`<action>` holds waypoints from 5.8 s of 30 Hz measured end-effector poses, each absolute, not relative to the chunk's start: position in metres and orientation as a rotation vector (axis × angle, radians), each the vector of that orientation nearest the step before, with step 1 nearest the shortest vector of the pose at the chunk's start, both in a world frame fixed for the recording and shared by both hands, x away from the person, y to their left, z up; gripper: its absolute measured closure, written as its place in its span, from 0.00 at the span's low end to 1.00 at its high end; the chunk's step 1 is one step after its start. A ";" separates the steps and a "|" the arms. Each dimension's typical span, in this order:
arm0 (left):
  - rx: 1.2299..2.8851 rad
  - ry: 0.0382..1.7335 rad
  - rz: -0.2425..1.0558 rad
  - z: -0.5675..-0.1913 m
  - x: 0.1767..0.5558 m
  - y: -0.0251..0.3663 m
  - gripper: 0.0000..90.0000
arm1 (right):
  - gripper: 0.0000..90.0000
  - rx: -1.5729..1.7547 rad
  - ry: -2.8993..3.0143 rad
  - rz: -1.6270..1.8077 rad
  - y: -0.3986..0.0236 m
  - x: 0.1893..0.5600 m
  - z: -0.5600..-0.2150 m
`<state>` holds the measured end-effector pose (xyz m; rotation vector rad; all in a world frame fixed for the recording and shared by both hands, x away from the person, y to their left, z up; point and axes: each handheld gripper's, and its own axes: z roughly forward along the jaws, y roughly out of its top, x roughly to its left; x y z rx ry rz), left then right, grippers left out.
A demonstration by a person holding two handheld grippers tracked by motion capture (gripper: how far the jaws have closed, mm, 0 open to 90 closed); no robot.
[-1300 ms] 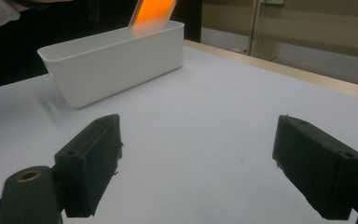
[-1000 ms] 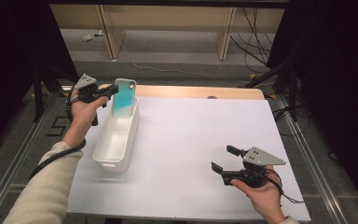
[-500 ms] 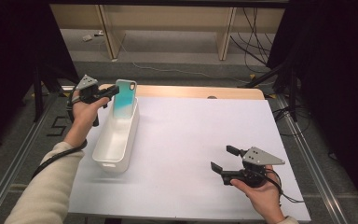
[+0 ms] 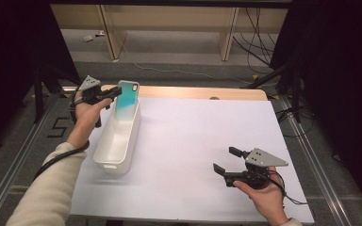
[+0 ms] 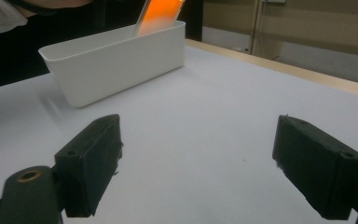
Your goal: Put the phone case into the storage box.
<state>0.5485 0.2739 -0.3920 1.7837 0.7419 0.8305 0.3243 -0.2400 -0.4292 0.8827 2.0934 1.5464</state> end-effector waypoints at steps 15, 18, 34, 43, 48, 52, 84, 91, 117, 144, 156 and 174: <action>1.802 0.745 0.836 -0.396 0.552 0.274 0.91 | 0.19 0.883 2.112 1.538 -0.241 0.324 -0.428; 1.806 0.745 0.837 -0.396 0.553 0.274 0.91 | 0.19 0.883 2.109 1.542 -0.241 0.324 -0.429; 1.844 0.712 0.851 -0.403 0.560 0.278 0.91 | 0.19 0.898 2.121 1.560 -0.239 0.324 -0.430; 1.845 0.718 0.852 -0.405 0.561 0.278 0.91 | 0.19 0.899 2.126 1.545 -0.240 0.324 -0.430; 1.838 0.722 0.852 -0.407 0.562 0.280 0.91 | 0.19 0.899 2.126 1.547 -0.240 0.324 -0.430; 1.845 0.720 0.853 -0.409 0.563 0.280 0.91 | 0.19 0.898 2.124 1.557 -0.240 0.324 -0.430; 1.860 0.725 0.860 -0.415 0.564 0.283 0.90 | 0.19 0.913 2.153 1.515 -0.240 0.323 -0.429; 1.872 0.725 0.863 -0.415 0.565 0.283 0.90 | 0.19 0.904 2.134 1.559 -0.238 0.324 -0.431; 1.950 0.746 0.885 -0.419 0.566 0.283 0.88 | 0.19 0.878 2.145 1.529 -0.239 0.325 -0.432; 1.992 0.807 0.907 -0.412 0.562 0.284 0.96 | 0.19 0.903 2.165 1.538 -0.238 0.324 -0.432; 2.051 0.785 0.908 -0.413 0.570 0.282 0.99 | 0.19 0.884 2.151 1.530 -0.239 0.325 -0.432; 1.998 0.780 0.906 -0.403 0.555 0.280 0.95 | 0.19 0.894 2.160 1.532 -0.238 0.324 -0.432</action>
